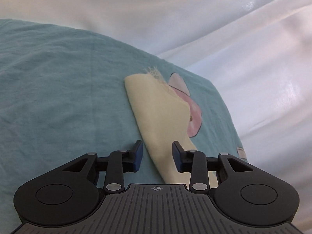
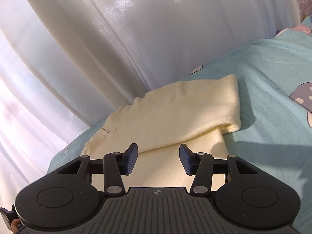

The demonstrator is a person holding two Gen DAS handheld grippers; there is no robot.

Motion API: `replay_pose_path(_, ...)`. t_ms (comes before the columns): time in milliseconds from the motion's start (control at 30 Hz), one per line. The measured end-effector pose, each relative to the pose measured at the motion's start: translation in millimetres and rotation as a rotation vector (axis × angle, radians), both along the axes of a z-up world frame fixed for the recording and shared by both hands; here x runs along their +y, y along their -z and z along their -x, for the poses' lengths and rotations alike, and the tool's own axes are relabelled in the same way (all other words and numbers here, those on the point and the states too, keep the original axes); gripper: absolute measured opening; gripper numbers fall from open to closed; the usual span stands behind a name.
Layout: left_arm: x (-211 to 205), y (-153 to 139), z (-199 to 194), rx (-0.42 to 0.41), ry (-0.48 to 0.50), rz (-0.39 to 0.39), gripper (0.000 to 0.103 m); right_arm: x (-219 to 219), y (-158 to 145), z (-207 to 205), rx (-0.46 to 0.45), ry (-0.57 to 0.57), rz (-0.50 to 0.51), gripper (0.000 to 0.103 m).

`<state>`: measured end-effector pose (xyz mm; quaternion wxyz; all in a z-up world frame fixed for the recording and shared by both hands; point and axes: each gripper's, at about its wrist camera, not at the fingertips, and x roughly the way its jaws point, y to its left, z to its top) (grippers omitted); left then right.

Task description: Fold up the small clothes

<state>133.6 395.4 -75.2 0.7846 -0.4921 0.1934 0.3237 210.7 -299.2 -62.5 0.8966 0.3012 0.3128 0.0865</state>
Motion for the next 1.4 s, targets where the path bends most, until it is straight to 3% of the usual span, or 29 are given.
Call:
replay_pose_path(67, 11.6, 5.8, -1.0, -0.051, -0.016, 0.042, 0.036, 5.1, -0.6, 0.5, -0.002, -0.013, -0.020, 0.044)
replay_pose_path(200, 32.3, 24.7, -2.6, -0.138, -0.081, 0.171, 0.012, 11.0, -1.6, -2.1, 0.002, -0.017, -0.037, 0.044)
replay_pose_path(233, 34.7, 27.3, -2.3, -0.153, -0.083, 0.183, 0.012, 10.8, -1.7, -1.7, 0.005, -0.015, -0.040, 0.044)
replay_pose_path(433, 32.8, 26.5, 3.9, -0.172, -0.072, 0.146, 0.005, 10.1, 0.4, -3.3, 0.011, 0.000, -0.035, 0.044)
replay_pose_path(500, 21.1, 12.2, 3.7, -0.181, -0.041, 0.072, 0.004, 9.8, -0.3, -2.7, 0.006, 0.000, -0.035, 0.044)
replay_pose_path(600, -11.9, -24.8, -3.8, -0.215, 0.101, -0.102, 0.004, 11.8, -1.5, -2.0, -0.003, -0.006, -0.032, 0.044)
replay_pose_path(733, -96.8, -78.6, -31.4, -0.287, 0.405, -0.334, 0.004, 15.7, -0.8, -0.9, -0.009, -0.023, -0.038, 0.043)
replay_pose_path(867, -206.3, -103.6, -55.4, -0.361, 0.732, -0.477, 0.005, 22.5, -1.3, -2.8, -0.011, -0.056, -0.022, 0.041)
replay_pose_path(967, -272.1, -89.0, -71.6, -0.298, 0.869, -0.526, 0.022, 28.2, -1.1, -9.2, -0.001, -0.088, -0.004, 0.041)
replay_pose_path(1000, -286.5, -79.9, -72.8, -0.257, 0.879, -0.525, 0.039, 31.3, -0.2, -14.2, 0.007, -0.110, -0.004, 0.041)
replay_pose_path(1033, -294.7, -70.8, -74.9, -0.219, 0.877, -0.515, 0.043, 35.3, 1.1, -20.0, 0.018, -0.134, -0.005, 0.041)
replay_pose_path(1133, -303.1, -43.2, -68.7, -0.114, 0.834, -0.429, 0.045, 50.9, 6.6, -43.0, 0.048, -0.215, -0.036, 0.041)
replay_pose_path(1233, -298.0, -27.8, -65.1, -0.019, 0.769, -0.415, 0.046, 72.6, 14.5, -73.2, 0.073, -0.299, -0.084, 0.041)
replay_pose_path(1400, -277.5, -23.5, -61.9, 0.015, 0.714, -0.389, 0.052, 108.3, 30.5, -116.5, 0.132, -0.363, -0.066, 0.042)
